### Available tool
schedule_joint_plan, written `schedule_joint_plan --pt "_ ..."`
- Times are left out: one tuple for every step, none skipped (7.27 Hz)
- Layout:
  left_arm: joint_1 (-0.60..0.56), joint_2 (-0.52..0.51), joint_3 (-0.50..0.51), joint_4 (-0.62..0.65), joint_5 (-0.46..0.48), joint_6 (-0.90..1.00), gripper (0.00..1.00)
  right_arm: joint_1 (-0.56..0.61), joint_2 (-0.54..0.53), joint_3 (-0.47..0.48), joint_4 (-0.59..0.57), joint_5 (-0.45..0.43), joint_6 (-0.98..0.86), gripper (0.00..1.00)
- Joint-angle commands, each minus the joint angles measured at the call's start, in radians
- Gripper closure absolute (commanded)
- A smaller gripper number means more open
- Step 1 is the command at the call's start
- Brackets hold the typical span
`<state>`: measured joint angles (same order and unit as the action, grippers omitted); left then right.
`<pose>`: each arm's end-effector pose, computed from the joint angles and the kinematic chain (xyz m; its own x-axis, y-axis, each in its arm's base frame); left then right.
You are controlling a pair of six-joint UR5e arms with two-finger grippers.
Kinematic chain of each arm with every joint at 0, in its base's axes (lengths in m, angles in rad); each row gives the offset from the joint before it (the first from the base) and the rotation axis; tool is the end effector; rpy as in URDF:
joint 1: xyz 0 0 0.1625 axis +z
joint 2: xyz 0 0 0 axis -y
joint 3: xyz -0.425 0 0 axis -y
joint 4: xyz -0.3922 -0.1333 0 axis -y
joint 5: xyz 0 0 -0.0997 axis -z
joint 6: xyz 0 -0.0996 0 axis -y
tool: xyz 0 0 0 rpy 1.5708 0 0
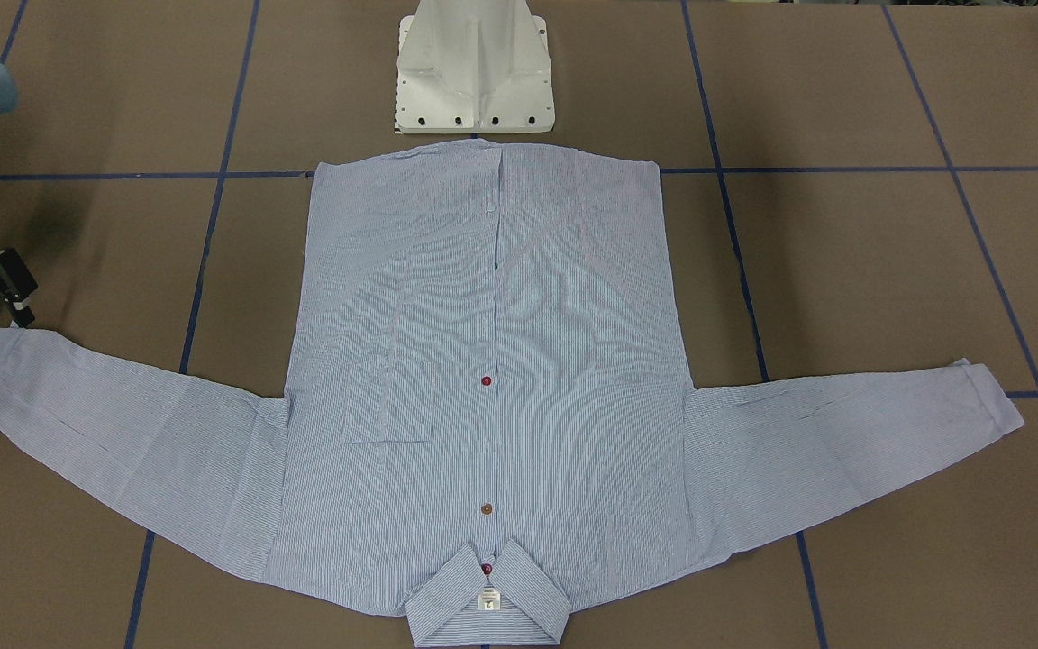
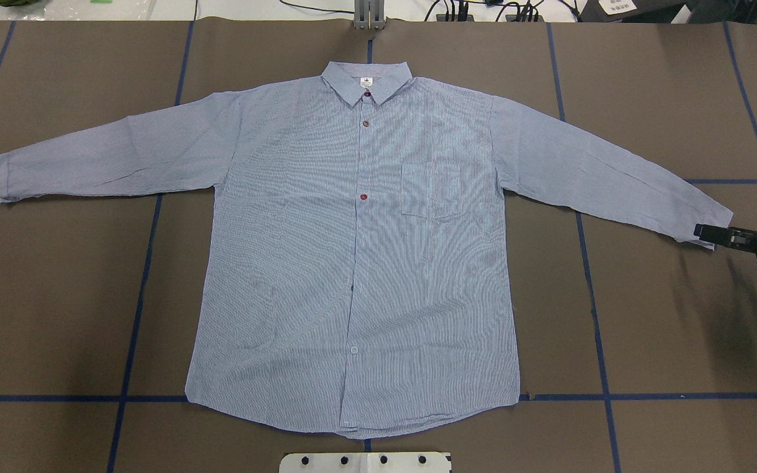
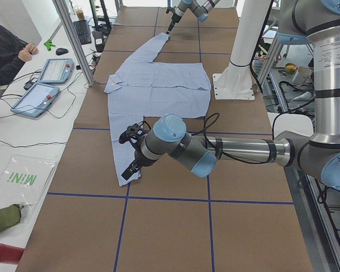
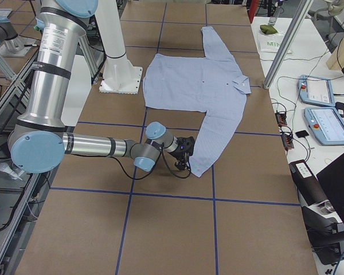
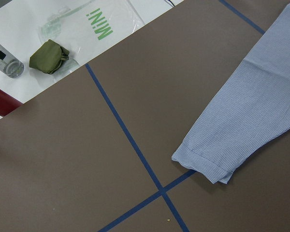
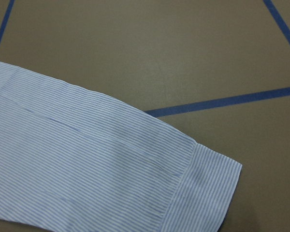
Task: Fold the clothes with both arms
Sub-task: 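Lower the right gripper to the cuff of the sleeve nearest it and grasp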
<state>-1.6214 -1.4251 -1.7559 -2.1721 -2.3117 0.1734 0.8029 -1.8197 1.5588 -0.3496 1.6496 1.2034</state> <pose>-0.0890 -0.4501 0.5669 0.7530 0.4983 -0.4298 -0.0907 0.7256 0.6822 -0.1964 -0.3841 0.6508 0.6131 0.1195 0.7809 -0.4844 0.8377 0.2522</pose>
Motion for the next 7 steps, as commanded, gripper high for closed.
schedule_joint_plan --pt "0.0 0.002 0.001 0.0 0.0 0.0 0.0 -0.013 0.008 -0.054 0.064 -0.034 0.013 0.29" --pt "0.0 0.002 0.001 0.0 0.0 0.0 0.0 -0.013 0.008 -0.052 0.064 -0.037 0.019 0.36" --pt "0.0 0.002 0.001 0.0 0.0 0.0 0.0 -0.013 0.008 -0.052 0.064 -0.039 0.019 0.41" --pt "0.0 0.002 0.001 0.0 0.0 0.0 0.0 -0.013 0.008 -0.054 0.064 -0.04 0.019 0.41" --pt "0.0 0.002 0.001 0.0 0.0 0.0 0.0 -0.014 0.008 -0.054 0.064 -0.04 0.019 0.41" --pt "0.0 0.002 0.001 0.0 0.0 0.0 0.0 -0.016 0.008 -0.054 0.064 -0.04 0.019 0.41" --pt "0.0 0.002 0.001 0.0 0.0 0.0 0.0 -0.017 0.008 -0.054 0.064 -0.04 0.019 0.42"
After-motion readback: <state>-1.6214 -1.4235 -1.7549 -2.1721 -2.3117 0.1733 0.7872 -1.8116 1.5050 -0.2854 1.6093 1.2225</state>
